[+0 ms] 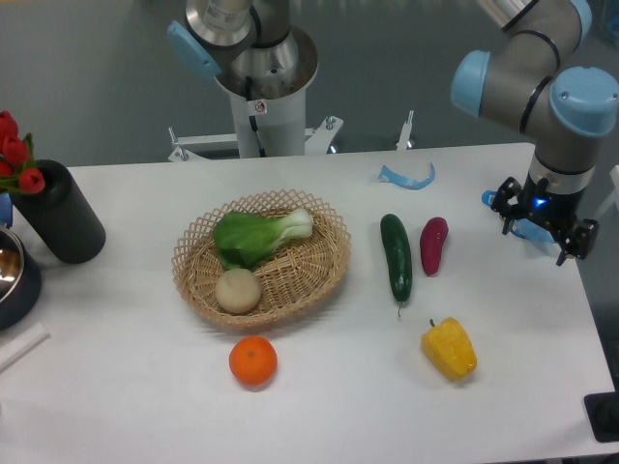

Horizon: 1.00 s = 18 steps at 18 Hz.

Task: Pick up the yellow pepper from the table
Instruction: 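Move the open gripper down toward the yellow bell pepper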

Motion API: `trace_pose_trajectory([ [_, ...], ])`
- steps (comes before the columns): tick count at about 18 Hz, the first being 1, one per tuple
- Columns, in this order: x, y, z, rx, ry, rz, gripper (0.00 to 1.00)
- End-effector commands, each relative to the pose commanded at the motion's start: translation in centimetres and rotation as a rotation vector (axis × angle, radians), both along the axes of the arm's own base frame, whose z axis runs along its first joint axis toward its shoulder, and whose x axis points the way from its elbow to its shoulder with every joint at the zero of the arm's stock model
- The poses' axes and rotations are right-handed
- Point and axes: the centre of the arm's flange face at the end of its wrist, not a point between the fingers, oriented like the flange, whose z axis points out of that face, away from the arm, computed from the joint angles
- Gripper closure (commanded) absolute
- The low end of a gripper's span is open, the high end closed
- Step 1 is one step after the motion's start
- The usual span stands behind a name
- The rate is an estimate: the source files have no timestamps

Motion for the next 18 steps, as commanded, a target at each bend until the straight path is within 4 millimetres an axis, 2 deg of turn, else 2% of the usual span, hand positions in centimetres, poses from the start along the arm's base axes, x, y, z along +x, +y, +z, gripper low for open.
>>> trace_pose_trajectory([
  [4, 0.2, 0.1, -0.2, 0.007, -0.005, -0.001, 0.0],
  [7, 0.8, -0.2, -1.9, 0.058, -0.05, 0.019, 0.0],
  [10, 1.5, 0.6, -1.9, 0.07, -0.059, 0.122, 0.0],
  [13, 2.0, 1.6, -2.1, 0.075, -0.068, 0.143, 0.0],
  [18, 1.8, 1.8, -1.6, 0.097, -0.074, 0.3, 0.0],
])
